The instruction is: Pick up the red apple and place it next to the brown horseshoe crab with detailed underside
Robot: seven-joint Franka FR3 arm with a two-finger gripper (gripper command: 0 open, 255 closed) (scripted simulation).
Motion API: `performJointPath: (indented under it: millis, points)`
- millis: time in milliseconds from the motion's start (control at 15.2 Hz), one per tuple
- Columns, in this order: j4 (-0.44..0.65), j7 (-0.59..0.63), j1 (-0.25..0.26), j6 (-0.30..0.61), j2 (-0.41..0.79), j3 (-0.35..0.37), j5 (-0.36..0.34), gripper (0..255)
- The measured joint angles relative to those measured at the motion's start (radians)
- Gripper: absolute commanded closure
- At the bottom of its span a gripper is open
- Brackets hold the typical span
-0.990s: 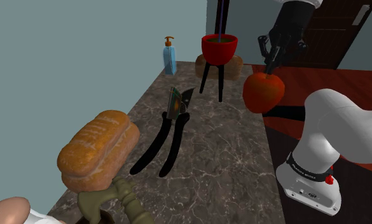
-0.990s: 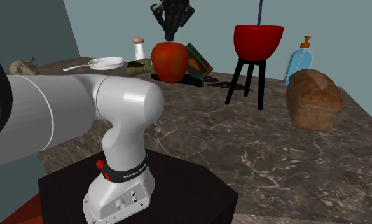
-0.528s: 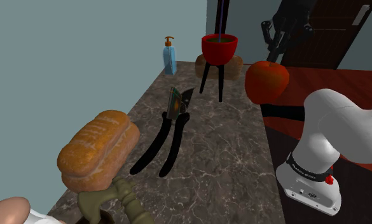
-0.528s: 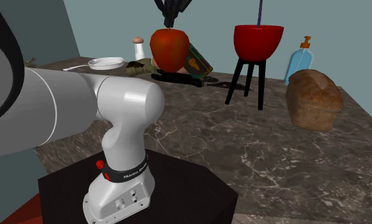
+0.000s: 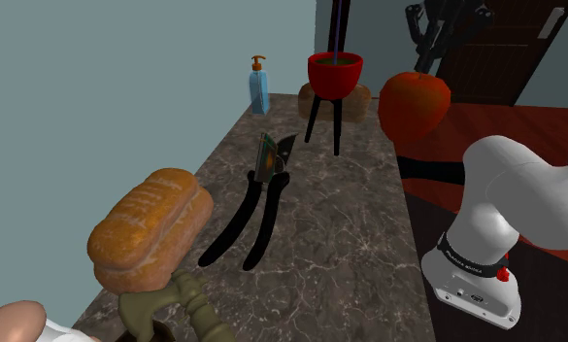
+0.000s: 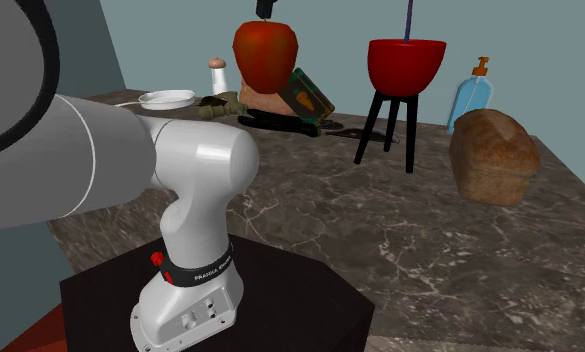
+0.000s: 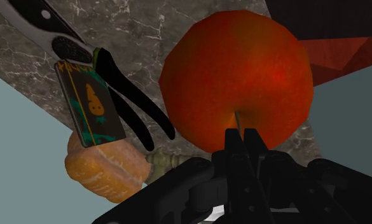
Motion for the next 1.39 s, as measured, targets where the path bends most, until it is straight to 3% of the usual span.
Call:
performJointPath:
  millis: [198,396,792,1386]
  points:
    - [0.054,0.009,0.009,-0.028,0.025,0.006,0.008,255]
    - [0.059,0.041,0.021,0.005,0.059,0.043,0.040,255]
    - [0.044,0.122,0.053,0.134,0.159,0.146,0.120,255]
    - [0.124,0.232,0.104,0.312,0.386,0.283,0.206,255]
